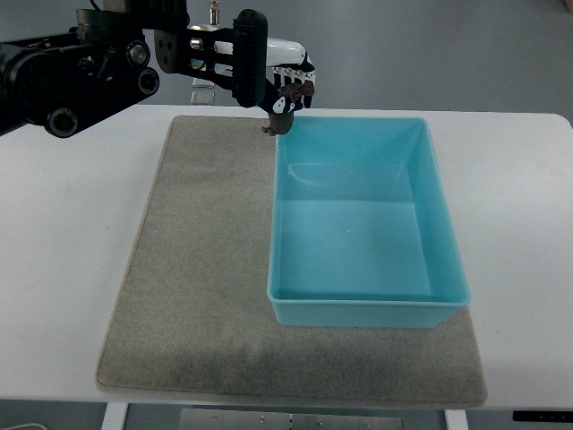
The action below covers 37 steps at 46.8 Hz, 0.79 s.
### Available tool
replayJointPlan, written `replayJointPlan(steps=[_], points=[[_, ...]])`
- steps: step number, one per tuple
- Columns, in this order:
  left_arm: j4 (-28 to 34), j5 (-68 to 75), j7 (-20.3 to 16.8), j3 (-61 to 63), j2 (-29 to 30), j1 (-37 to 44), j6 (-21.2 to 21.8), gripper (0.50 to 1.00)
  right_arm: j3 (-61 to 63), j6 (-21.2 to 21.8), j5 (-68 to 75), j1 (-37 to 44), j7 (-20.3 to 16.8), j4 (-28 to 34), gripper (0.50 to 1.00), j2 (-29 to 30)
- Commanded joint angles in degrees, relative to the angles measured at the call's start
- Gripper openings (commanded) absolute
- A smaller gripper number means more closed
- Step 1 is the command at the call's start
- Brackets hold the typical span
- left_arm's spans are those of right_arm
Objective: Place brown hippo in blue box with left hand
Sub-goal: 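Move the hippo over the blue box and open the left hand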
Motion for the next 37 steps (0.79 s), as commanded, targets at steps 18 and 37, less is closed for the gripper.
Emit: replayJointPlan(steps=[18, 37], points=[[-4.87, -0.40, -0.10, -0.80, -2.79, 1.00, 0.01, 0.500, 0.00, 0.00, 0.00, 0.00, 0.00, 0.00, 0.936, 0.00], [-4.34, -0.40, -0.10, -0.18, -4.73, 4.61, 0.01, 0.500, 0.00, 0.00, 0.00, 0.00, 0.00, 0.00, 0.936, 0.00]])
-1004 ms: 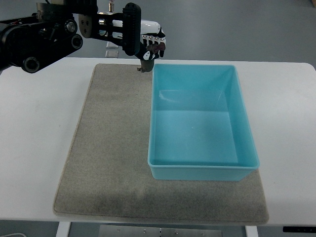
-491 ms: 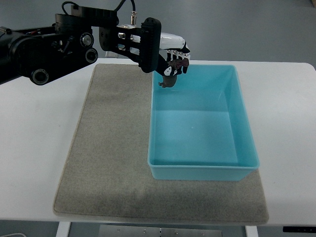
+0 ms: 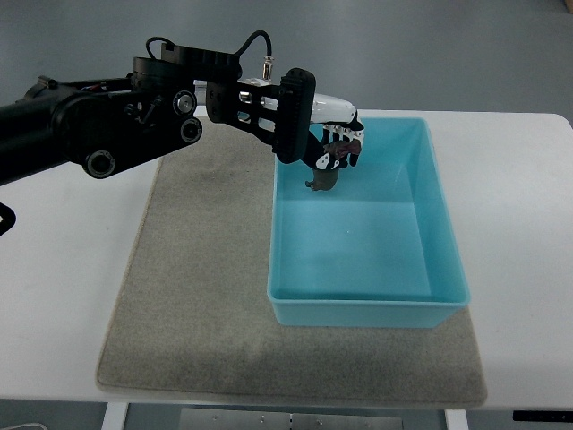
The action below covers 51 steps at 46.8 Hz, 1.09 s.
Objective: Place brown hippo in blue box with left hand
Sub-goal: 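Move the hippo over the blue box and open the left hand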
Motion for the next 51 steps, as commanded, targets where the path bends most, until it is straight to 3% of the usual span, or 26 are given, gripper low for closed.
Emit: replayJointPlan(steps=[1, 11, 12, 16, 22, 26, 40, 51], points=[[0.04, -0.06, 0.00, 0.17, -0.02, 0.42, 0.00, 0.500, 0.00, -0.01, 0.00, 0.00, 0.00, 0.00, 0.936, 0.00], [0.12, -0.15, 0.09, 0.17, -0.10, 1.30, 0.09, 0.500, 0.00, -0.01, 0.00, 0.00, 0.00, 0.00, 0.936, 0.00], [0.04, -0.15, 0.09, 0.17, -0.10, 1.39, 0.09, 0.516, 0.00, -0.01, 0.00, 0.00, 0.00, 0.00, 0.936, 0.00], [0.12, -0.24, 0.00, 0.17, -0.19, 1.65, 0.09, 0.679, 0.00, -0.01, 0.00, 0.00, 0.00, 0.00, 0.936, 0.00], [0.04, -0.24, -0.17, 0.17, -0.19, 1.83, 0.18, 0.775, 0.09, -0.01, 0.00, 0.00, 0.00, 0.00, 0.936, 0.00], [0.04, -0.24, -0.17, 0.25, -0.19, 2.09, 0.18, 0.891, 0.00, -0.01, 0.00, 0.00, 0.00, 0.00, 0.936, 0.00], [0.21, -0.32, -0.17, 0.17, -0.19, 1.92, 0.36, 0.894, 0.00, -0.01, 0.00, 0.00, 0.00, 0.00, 0.936, 0.00], [2.23, -0.32, -0.17, -0.45, -0.19, 1.56, 4.13, 0.904, 0.00, -0.01, 0.00, 0.00, 0.00, 0.00, 0.936, 0.00]])
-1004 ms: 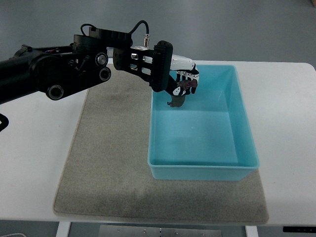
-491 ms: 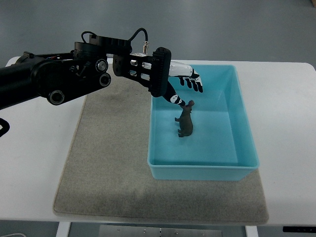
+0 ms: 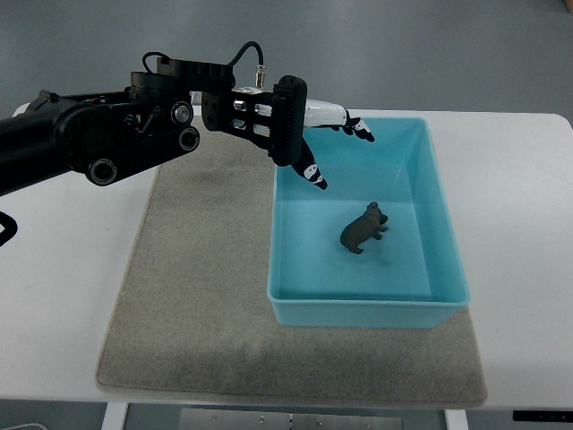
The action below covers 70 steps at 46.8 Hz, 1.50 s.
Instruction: Place brown hippo in blue box with left hand
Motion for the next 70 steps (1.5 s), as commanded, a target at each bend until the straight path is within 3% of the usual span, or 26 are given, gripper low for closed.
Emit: replayJointPlan(steps=[1, 11, 21, 44, 60, 70], points=[[0.52, -0.01, 0.00, 0.05, 0.04, -0.09, 1.86, 0.919, 0.00, 0.00, 0.00, 0.00, 0.00, 0.00, 0.936, 0.00], [5.88, -0.09, 0.00, -0.30, 0.12, -0.53, 4.32, 0.930, 0.00, 0.00, 0.00, 0.00, 0.00, 0.00, 0.936, 0.00], [13.87, -3.78, 0.00, -0.30, 0.74, -0.45, 7.75, 0.992, 0.00, 0.00, 0.00, 0.00, 0.00, 0.00, 0.936, 0.00], [29.08, -22.67, 0.00, -0.04, 0.74, 1.13, 8.02, 0.992, 0.00, 0.00, 0.00, 0.00, 0.00, 0.00, 0.936, 0.00], [31.20, -53.61, -0.79, 0.31, -0.05, 5.09, 8.89, 0.994, 0.00, 0.00, 0.00, 0.00, 0.00, 0.00, 0.936, 0.00], [32.69, -62.75, -0.79, -0.13, -2.95, 7.72, 16.18, 0.994, 0.00, 0.00, 0.00, 0.00, 0.00, 0.00, 0.936, 0.00]])
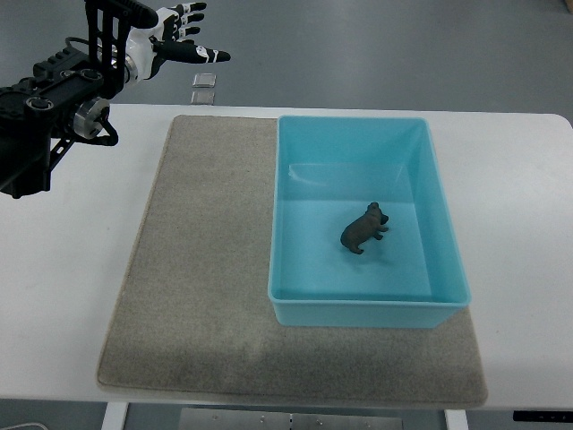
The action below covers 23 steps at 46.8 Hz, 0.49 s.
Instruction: Place brown hippo in blue box with left hand
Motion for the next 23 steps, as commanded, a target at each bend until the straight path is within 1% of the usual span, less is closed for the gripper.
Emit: replayJointPlan(steps=[1, 5, 13, 18, 23], points=[[1.19, -3.77, 0.02, -0.22, -2.73, 1.09, 2.50, 0.994, -0.03, 0.00, 0.00, 0.00, 0.00, 0.00, 0.936, 0.00], [2.51, -7.64, 0.02, -0.40, -4.23, 2.05, 3.38, 0.994, -0.03, 0.00, 0.00, 0.00, 0.00, 0.00, 0.936, 0.00], [3.04, -18.00, -0.33, -2.16, -6.34, 4.51, 2.95, 0.994, -0.03, 0.00, 0.00, 0.00, 0.00, 0.00, 0.936, 0.00], [2.95, -20.65, -2.00, -2.68, -7.48, 5.48, 2.95, 0.994, -0.03, 0.00, 0.00, 0.00, 0.00, 0.00, 0.936, 0.00], [2.60, -20.92, -4.99, -5.14, -7.84, 6.98, 2.16, 0.994, -0.03, 0.00, 0.00, 0.00, 0.00, 0.00, 0.936, 0.00]])
